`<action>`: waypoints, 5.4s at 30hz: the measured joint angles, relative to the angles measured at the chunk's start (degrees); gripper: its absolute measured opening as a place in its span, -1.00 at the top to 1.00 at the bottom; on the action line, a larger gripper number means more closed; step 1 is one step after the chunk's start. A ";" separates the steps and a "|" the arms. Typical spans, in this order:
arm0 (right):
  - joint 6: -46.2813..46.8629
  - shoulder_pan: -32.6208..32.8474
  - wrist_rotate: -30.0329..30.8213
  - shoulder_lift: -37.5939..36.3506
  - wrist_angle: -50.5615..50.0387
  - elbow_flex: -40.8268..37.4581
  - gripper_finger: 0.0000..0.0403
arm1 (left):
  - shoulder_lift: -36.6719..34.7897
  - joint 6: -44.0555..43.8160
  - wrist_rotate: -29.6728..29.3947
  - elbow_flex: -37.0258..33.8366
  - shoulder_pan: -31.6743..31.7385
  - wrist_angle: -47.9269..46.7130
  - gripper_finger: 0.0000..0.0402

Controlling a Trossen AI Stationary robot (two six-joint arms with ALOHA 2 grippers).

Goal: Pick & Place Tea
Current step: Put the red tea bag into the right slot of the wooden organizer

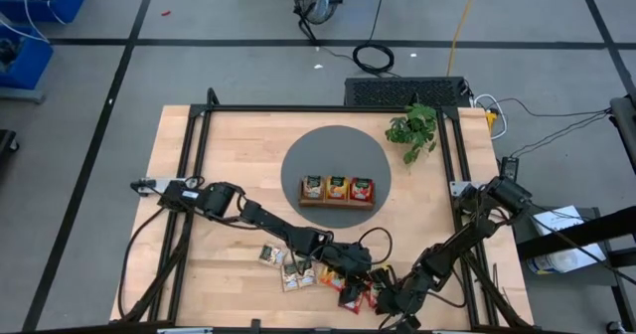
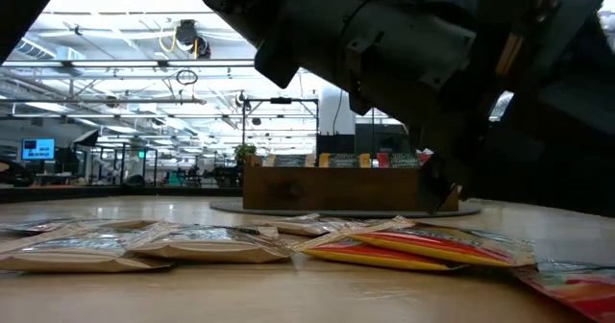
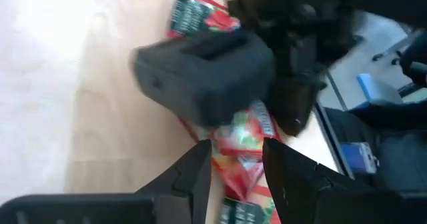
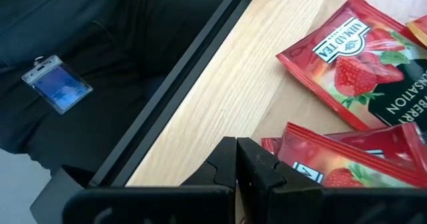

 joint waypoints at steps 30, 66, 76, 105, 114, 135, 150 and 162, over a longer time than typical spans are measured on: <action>-3.26 0.07 1.57 -0.66 -0.82 0.84 1.00 | 0.94 -1.70 -1.58 0.04 0.37 3.63 0.32; -13.35 3.26 19.45 -13.82 4.38 0.59 0.81 | -14.57 20.23 -20.27 0.50 -5.52 -24.23 0.98; -6.27 3.60 31.65 -17.43 2.82 0.64 0.42 | -15.08 20.34 -32.47 0.50 -10.65 -27.02 0.98; 1.43 -2.25 28.31 -17.42 10.49 -7.12 0.30 | -15.08 18.20 -34.26 0.48 -9.11 -26.57 0.98; -0.38 -3.62 28.26 -17.42 10.56 -7.12 0.79 | -15.10 18.02 -33.78 0.48 -8.44 -26.61 0.97; -4.57 -3.94 33.45 -18.35 12.00 -10.22 1.00 | -26.11 17.01 -37.71 0.13 -14.48 -43.88 0.40; -16.57 -20.51 29.10 -44.09 11.39 -22.35 1.00 | -39.96 13.78 -44.69 -35.43 -27.33 -16.24 0.94; -17.21 -45.80 6.92 -41.51 6.62 -23.98 1.00 | -41.59 16.92 -38.69 -54.31 -23.16 12.33 0.87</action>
